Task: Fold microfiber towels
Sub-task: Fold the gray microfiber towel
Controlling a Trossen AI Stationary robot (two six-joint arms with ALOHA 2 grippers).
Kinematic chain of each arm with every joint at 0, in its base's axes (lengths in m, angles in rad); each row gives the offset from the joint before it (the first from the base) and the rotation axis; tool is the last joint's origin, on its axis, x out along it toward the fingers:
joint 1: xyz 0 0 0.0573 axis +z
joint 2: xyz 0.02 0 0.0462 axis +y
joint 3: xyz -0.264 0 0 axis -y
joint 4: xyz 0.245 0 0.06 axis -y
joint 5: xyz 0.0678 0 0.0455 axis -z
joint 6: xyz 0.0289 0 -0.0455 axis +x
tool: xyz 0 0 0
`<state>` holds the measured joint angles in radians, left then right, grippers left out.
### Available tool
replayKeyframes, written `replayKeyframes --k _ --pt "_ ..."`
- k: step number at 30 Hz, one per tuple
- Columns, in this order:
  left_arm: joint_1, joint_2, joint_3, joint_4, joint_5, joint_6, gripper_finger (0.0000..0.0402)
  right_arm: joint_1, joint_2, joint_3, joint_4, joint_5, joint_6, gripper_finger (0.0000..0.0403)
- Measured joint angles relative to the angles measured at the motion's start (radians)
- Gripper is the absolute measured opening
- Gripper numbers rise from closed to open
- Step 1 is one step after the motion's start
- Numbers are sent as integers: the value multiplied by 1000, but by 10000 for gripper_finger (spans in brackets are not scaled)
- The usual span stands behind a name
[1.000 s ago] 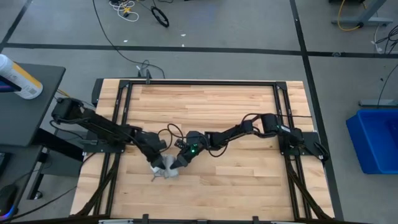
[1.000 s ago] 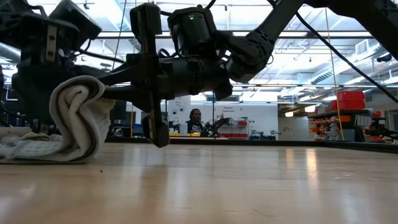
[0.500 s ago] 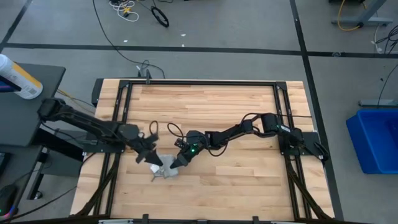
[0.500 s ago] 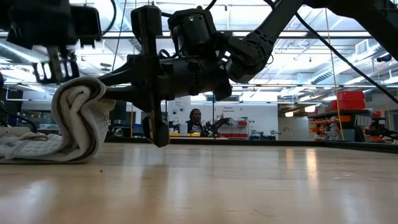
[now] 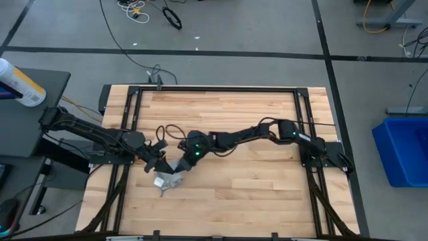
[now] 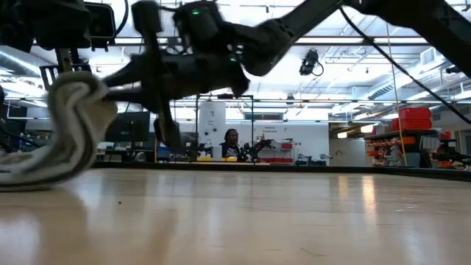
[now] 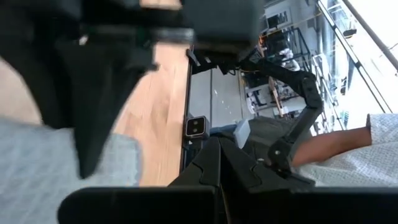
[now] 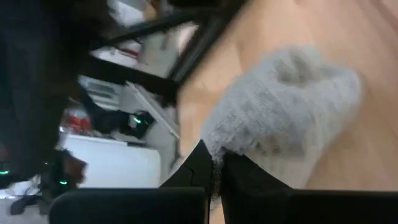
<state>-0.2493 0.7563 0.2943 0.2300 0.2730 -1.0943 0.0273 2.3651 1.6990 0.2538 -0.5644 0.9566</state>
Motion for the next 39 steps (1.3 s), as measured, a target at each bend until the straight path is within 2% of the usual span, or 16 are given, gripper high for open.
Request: replayKeyframes --k 2,7,10,13,20,24,27,31,39 --pt "0 0 0 8 0 0 0 0 36 70 -90 -21 -20 10" --pt "0 -48 -1 66 4 35 0 4 151 198 -121 -65 10 10" --pt "0 -116 2 141 -18 62 0 16 174 230 -139 -55 22 10" --pt "0 -212 1 133 -69 81 0 19 182 255 -191 -37 20 10" --pt "0 -431 1 -29 -151 116 0 17 182 323 -275 -10 -84 10" --pt "0 -504 0 -137 -181 116 0 19 182 327 -149 -73 -96 10" --pt "0 -534 0 -165 -193 125 0 15 197 331 -37 -99 -52 10" --pt "0 -551 0 -166 -207 143 0 9 240 326 23 -120 7 10" --pt "0 -562 0 -188 -211 138 0 2 247 326 -138 -97 12 10"
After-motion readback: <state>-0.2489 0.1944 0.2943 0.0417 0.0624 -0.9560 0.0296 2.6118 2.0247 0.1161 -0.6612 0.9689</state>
